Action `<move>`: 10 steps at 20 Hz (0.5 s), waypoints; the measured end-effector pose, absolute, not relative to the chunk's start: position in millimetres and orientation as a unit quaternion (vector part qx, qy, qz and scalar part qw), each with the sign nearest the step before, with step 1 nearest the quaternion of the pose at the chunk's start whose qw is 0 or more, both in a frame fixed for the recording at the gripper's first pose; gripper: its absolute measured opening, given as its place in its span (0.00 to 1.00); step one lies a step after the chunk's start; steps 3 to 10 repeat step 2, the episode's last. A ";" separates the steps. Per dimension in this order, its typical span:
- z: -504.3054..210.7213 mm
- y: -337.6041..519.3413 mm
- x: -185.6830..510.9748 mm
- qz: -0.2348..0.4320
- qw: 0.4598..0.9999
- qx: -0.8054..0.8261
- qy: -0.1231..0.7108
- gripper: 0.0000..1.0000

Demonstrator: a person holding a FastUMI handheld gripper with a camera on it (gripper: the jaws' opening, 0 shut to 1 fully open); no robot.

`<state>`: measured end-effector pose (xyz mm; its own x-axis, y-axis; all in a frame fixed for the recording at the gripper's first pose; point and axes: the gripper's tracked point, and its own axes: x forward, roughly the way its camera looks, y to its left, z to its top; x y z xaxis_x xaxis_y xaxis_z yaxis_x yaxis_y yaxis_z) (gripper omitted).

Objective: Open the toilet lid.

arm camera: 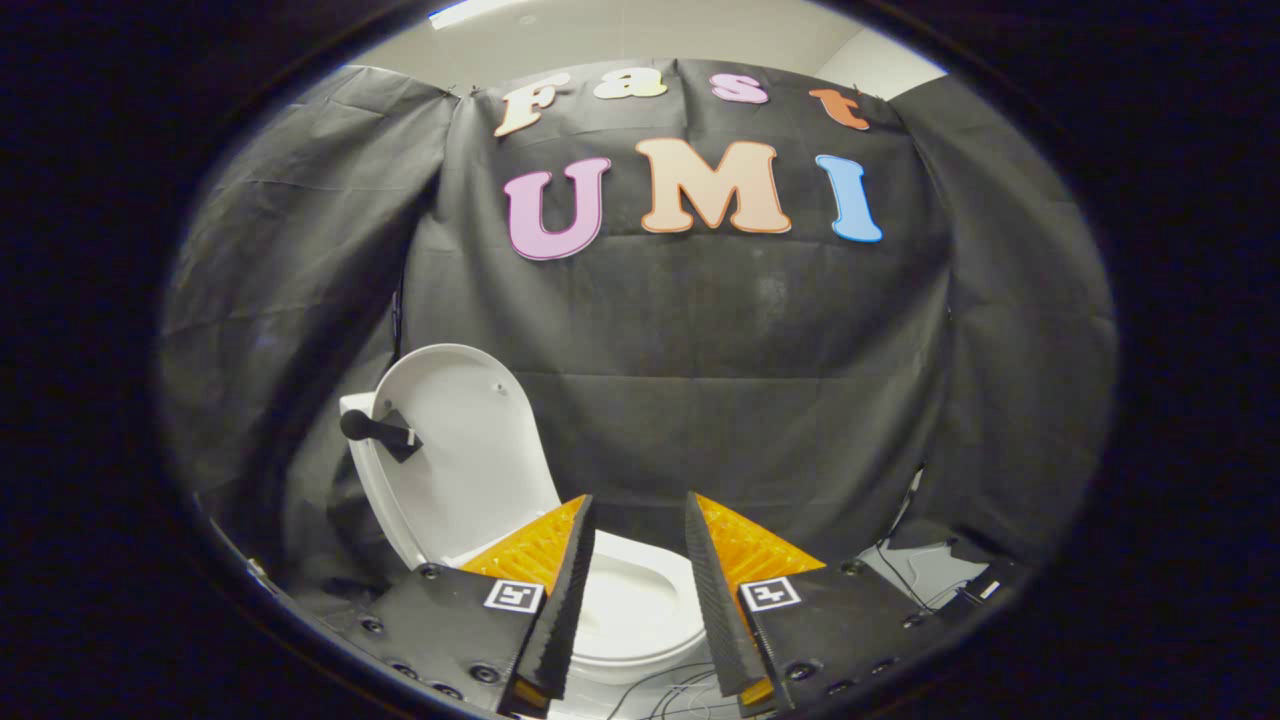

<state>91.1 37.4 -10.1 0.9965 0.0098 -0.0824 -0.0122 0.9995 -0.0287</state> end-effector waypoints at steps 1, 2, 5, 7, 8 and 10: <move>-13.2 29.8 90.4 0.002 0.999 -0.012 0.043 0.57; -14.2 22.5 89.9 -0.003 0.999 -0.008 0.042 0.57; -14.2 22.5 89.9 -0.003 0.999 -0.008 0.042 0.57; -14.2 22.5 89.9 -0.003 0.999 -0.008 0.042 0.57; -14.2 22.5 89.9 -0.003 0.999 -0.008 0.042 0.57; -14.2 22.5 89.9 -0.003 0.999 -0.008 0.042 0.57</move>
